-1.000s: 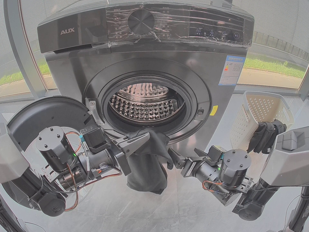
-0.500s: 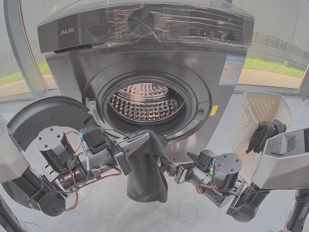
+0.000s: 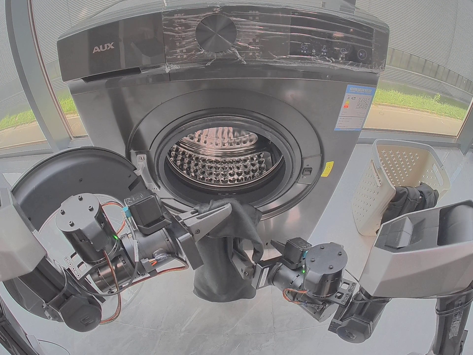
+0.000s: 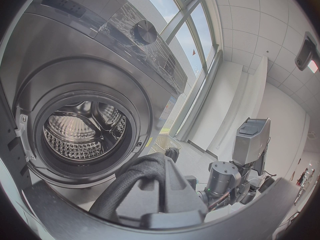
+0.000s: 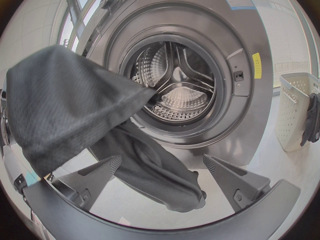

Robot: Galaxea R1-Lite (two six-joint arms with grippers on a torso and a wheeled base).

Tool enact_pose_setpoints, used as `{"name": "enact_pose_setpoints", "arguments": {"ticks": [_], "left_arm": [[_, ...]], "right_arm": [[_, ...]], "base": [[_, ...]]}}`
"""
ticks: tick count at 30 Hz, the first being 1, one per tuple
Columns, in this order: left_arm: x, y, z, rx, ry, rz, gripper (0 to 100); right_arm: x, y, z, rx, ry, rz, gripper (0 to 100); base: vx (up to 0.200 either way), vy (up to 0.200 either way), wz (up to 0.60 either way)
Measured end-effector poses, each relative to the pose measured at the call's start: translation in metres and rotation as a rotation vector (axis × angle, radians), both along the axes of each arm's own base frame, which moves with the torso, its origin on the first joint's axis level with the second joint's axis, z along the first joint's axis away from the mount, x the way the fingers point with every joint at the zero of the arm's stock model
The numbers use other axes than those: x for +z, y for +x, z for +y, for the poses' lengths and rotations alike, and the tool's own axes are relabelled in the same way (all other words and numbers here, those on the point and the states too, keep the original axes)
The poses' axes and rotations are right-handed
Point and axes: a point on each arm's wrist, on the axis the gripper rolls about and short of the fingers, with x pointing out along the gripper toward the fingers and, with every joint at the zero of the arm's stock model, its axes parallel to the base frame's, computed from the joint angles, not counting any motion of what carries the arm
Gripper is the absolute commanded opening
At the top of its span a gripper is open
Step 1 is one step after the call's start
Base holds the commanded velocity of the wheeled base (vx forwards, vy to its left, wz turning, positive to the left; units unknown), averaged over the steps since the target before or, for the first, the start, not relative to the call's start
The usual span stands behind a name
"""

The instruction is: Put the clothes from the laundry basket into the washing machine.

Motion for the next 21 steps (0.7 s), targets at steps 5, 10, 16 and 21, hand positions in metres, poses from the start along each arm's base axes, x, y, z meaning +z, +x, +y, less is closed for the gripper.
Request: {"name": "enact_pose_setpoints", "arguments": {"ticks": [5,10,16,21], "left_arm": [[0.000,0.002,-0.001,0.003,0.000,-0.002,0],[-0.002,0.003,0.000,0.007,0.003,0.002,0],[-0.004,0.003,0.001,0.005,0.010,0.009,0],[-0.005,0.002,0.002,0.002,0.014,0.012,0]], "right_arm": [[-0.003,-0.012,0.008,0.040,-0.004,0.012,100],[-0.001,-0.015,0.005,0.040,-0.013,0.014,100],[0.016,-0.012,-0.007,0.014,0.009,-0.014,100],[0.034,-0.005,-0.021,-0.012,0.016,-0.065,100]], "base": [[0.000,0.000,0.00],[0.000,0.000,0.00],[0.000,0.000,0.00],[0.000,0.000,0.00]]}}
